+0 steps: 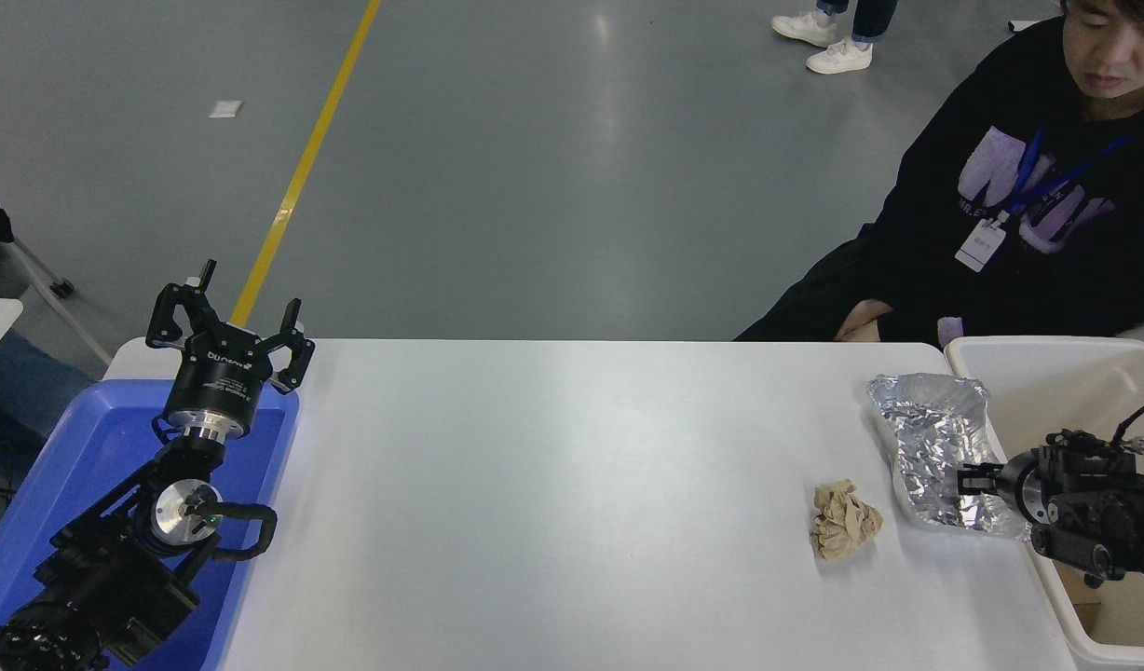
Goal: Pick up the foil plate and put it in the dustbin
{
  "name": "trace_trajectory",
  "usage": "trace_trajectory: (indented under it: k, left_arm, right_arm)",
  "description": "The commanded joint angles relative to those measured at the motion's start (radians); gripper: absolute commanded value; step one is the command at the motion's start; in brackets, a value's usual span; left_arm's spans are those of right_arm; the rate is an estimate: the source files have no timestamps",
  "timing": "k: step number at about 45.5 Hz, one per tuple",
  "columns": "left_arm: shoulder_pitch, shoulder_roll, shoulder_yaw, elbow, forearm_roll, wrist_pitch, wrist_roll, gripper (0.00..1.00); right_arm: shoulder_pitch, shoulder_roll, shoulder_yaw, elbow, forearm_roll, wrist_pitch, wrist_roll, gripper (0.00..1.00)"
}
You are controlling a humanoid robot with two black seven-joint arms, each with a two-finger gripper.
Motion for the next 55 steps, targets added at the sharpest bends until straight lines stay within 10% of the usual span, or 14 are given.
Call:
trace_trajectory:
  k: [1, 55]
  left_arm:
    - [0.000, 0.000, 0.000, 0.000, -0.001, 0.000, 0.000, 0.98]
    - [0.000, -0.002, -0.002, 0.002, -0.001, 0.001, -0.003, 0.98]
  right_arm:
    - [-0.015, 0.020, 0.000, -0.027, -0.001, -0.017, 0.002, 0.82]
    - [-0.053, 0.064, 0.009, -0.108, 0.007, -0.026, 0.001, 0.78]
